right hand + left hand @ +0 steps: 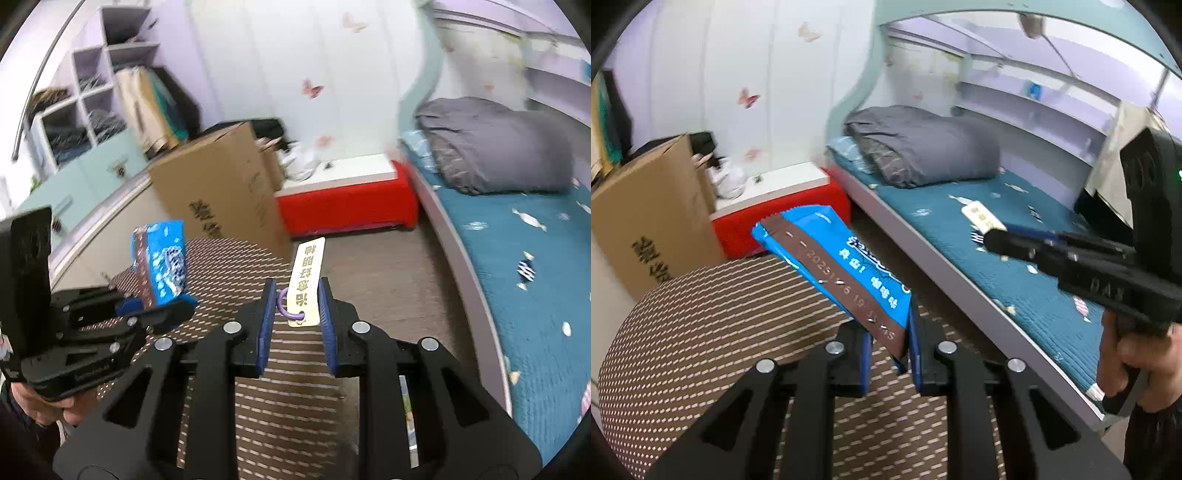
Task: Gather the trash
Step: 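Carry the blue-and-brown packet and tag over the wastebasket and release both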
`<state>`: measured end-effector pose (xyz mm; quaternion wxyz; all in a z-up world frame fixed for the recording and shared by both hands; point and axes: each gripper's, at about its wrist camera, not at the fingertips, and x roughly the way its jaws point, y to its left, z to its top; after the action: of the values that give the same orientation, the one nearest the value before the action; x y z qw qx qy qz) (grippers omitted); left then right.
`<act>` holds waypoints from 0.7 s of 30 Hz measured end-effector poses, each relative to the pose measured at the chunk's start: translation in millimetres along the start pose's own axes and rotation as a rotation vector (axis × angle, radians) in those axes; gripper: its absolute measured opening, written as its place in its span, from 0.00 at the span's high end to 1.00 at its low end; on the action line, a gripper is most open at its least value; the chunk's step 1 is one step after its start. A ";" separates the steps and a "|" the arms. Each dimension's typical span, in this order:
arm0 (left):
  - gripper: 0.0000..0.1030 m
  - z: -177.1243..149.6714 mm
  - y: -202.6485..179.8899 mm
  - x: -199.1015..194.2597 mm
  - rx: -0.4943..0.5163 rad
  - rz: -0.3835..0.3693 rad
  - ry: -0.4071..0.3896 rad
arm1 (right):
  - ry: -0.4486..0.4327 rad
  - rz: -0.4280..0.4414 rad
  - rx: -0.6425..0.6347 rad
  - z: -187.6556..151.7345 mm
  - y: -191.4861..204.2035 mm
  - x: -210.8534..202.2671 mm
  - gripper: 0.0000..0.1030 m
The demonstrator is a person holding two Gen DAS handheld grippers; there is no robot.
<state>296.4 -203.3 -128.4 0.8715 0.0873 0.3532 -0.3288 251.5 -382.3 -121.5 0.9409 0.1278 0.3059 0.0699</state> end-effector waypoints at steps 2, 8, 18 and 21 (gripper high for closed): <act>0.85 3.7 -18.9 5.6 0.025 -0.017 0.009 | -0.019 -0.025 0.037 -0.6 -24.5 -14.4 0.78; 0.85 15.1 -76.1 36.6 0.104 -0.068 0.065 | -0.027 -0.085 0.179 -11.1 -98.2 -35.8 0.78; 0.85 9.3 -124.9 109.9 0.144 -0.098 0.239 | 0.110 -0.089 0.370 -56.0 -180.3 9.8 0.78; 0.84 5.5 -134.6 135.3 0.168 -0.087 0.295 | 0.163 -0.078 0.426 -74.7 -197.5 33.7 0.78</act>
<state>286.3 -378.1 -204.6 0.7848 0.1917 0.4520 -0.3783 244.8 -549.5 -254.5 0.8668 0.3056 0.3934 -0.0228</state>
